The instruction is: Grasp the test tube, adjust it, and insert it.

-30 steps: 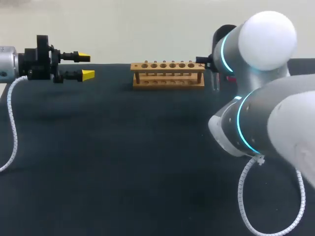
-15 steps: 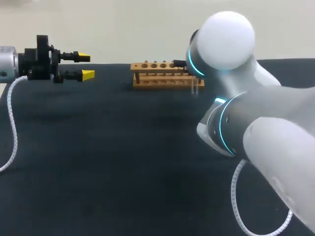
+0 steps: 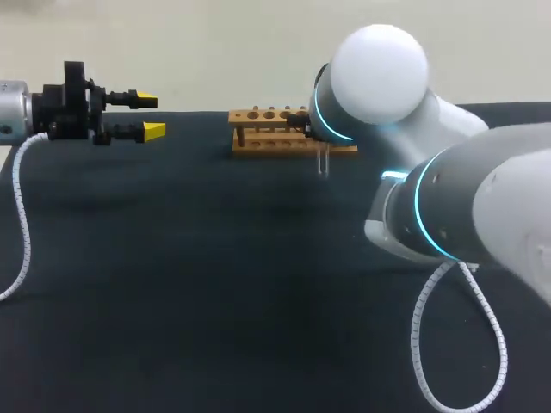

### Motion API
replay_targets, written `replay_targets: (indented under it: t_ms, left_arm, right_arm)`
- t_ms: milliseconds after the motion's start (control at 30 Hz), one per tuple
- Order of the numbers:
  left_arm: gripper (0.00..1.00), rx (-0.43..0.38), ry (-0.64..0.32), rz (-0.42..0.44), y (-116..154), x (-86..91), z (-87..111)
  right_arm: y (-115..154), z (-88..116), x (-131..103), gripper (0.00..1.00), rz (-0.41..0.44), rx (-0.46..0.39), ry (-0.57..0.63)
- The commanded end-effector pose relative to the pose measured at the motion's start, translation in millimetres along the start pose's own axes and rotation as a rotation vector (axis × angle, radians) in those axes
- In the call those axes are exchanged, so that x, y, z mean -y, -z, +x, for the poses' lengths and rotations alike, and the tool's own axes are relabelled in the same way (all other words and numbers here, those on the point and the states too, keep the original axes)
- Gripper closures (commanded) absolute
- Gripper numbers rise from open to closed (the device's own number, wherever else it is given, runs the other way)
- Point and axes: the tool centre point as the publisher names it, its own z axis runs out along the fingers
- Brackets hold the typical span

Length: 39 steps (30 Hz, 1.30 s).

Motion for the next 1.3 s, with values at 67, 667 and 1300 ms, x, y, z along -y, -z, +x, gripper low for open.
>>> replay_targets:
  t_ms: [67, 667, 1300]
  left_arm:
    - [0.0, 0.004, -0.003, -0.006, 0, 2.0, 1.2]
    - [0.0, 0.004, -0.003, -0.006, 0, 2.0, 1.2]
    - [0.0, 0.004, -0.003, -0.006, 0, 2.0, 1.2]
  right_arm:
    - [-14, -2, 2, 1.0, -0.02, -0.006, 0.0]
    - [-26, -4, 3, 1.0, -0.053, -0.013, -0.009]
    - [-36, -8, 9, 1.0, -0.08, -0.081, -0.001]
